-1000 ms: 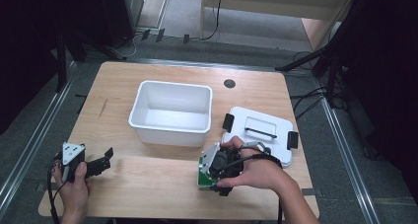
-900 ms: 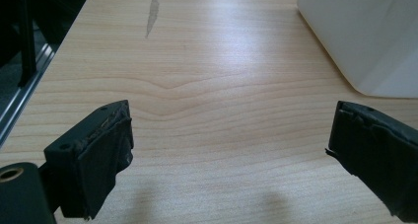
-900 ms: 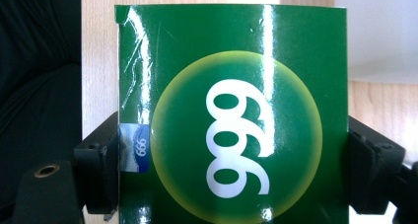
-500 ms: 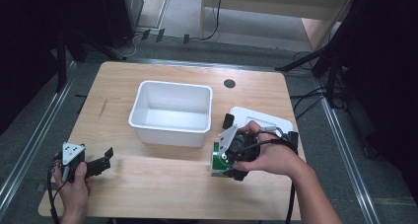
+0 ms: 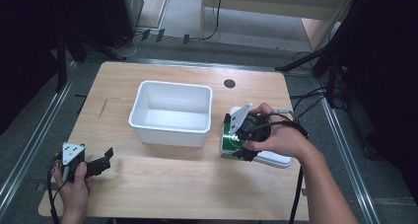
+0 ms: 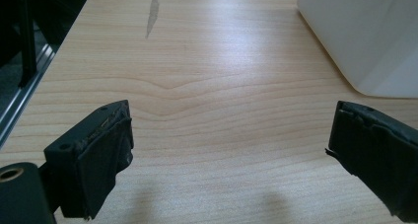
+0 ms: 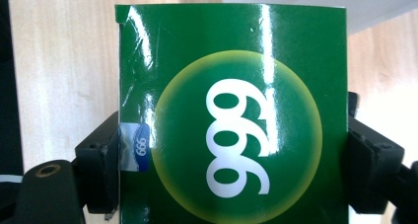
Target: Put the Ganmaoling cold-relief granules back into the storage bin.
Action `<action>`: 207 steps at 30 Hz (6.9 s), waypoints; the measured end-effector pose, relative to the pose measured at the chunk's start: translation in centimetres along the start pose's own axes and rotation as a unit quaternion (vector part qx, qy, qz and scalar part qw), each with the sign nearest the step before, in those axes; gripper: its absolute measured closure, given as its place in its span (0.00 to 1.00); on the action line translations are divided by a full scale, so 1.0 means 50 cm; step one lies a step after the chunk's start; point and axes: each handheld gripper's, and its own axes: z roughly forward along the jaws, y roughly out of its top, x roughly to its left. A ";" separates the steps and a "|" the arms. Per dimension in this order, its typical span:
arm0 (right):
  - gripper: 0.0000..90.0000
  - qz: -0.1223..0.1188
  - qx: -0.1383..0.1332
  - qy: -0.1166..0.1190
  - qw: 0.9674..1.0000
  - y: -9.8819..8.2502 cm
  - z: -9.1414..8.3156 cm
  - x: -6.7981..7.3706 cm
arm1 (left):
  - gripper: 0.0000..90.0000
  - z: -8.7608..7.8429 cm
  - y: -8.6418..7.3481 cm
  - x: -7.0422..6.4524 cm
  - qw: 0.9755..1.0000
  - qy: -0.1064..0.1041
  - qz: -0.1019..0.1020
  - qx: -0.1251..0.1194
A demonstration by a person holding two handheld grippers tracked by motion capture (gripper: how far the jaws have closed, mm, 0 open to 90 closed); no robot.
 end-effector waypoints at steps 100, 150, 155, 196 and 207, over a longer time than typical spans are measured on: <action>0.18 -0.015 -0.001 0.011 1.000 0.281 0.061 -0.203 | 0.04 0.001 0.000 0.002 1.000 -0.004 -0.004 -0.002; 0.18 -0.012 0.023 0.028 0.999 0.230 0.212 -0.201 | 0.04 0.000 0.000 0.001 1.000 -0.003 -0.002 0.001; 0.17 -0.009 0.041 0.032 0.999 0.237 0.216 -0.201 | 0.04 0.001 0.000 0.001 1.000 -0.003 -0.002 0.000; 0.13 0.009 0.121 0.009 0.993 0.260 0.239 -0.199 | 0.04 0.001 0.001 0.003 1.000 -0.004 -0.006 0.001; 0.00 0.042 0.031 -0.006 0.999 0.239 0.169 -0.203 | 0.04 0.001 0.000 0.001 1.000 -0.002 -0.004 -0.001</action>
